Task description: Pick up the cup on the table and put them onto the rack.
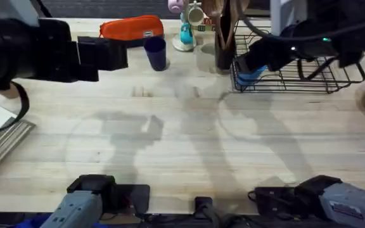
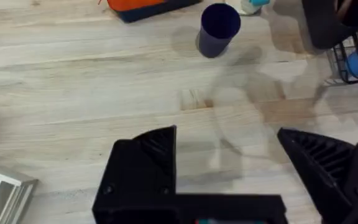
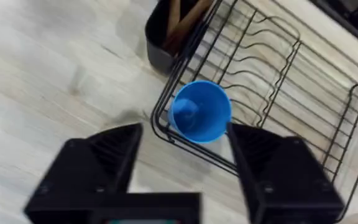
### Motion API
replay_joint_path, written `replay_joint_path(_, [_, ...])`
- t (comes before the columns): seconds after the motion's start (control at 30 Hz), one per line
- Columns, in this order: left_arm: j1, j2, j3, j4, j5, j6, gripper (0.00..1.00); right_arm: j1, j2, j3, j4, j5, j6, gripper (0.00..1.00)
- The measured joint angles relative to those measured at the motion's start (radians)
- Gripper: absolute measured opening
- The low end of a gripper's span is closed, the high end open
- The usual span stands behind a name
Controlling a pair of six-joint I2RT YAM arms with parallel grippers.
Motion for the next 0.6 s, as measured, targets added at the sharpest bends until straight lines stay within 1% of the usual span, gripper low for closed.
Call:
replay_joint_path(0.03, [0.000,0.000,0.000,0.000,0.000,0.000,0.993,0.000,-0.012,0.000,-0.001,0.000,0.000,0.938])
replay_joint_path(0.07, [0.000,0.000,0.000,0.000,0.000,0.000,0.993,0.000,-0.023,0.000,-0.004,0.000,-0.002,0.979])
replay_joint_path(0.1, [0.000,0.000,0.000,0.000,0.000,0.000,0.993,0.000,-0.036,0.000,-0.007,-0.002,-0.001,0.992])
replay_joint_path(0.4, [0.000,0.000,0.000,0.000,0.000,0.000,0.994,0.000,-0.149,0.000,-0.056,-0.003,0.008,0.996])
replay_joint_path(0.6, [0.000,0.000,0.000,0.002,0.000,0.000,0.993,0.000,-0.211,0.000,-0.099,-0.003,0.061,0.996])
